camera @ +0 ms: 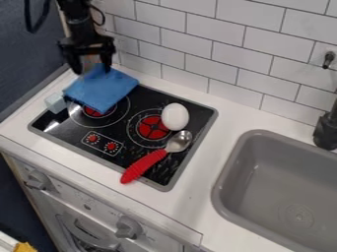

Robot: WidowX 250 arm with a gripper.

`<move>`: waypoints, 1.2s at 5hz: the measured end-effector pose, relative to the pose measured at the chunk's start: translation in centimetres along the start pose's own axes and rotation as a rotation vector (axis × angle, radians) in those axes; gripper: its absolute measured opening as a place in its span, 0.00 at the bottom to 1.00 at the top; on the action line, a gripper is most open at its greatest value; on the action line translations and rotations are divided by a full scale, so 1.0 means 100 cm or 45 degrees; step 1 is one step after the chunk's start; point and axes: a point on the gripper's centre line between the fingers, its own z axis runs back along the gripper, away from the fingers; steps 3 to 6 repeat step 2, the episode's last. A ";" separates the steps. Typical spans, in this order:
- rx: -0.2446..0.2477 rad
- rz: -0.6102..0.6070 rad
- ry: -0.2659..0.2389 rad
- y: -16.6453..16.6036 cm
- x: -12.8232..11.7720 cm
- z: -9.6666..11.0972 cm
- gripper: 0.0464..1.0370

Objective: Move the blue cloth to the top left of the stove

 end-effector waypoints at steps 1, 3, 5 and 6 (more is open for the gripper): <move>-0.049 -0.019 -0.036 -0.007 -0.002 0.015 0.96; -0.060 -0.032 -0.063 -0.010 -0.011 0.032 0.96; -0.060 -0.032 -0.063 -0.010 -0.011 0.032 0.96; -0.060 -0.032 -0.063 -0.010 -0.011 0.032 0.96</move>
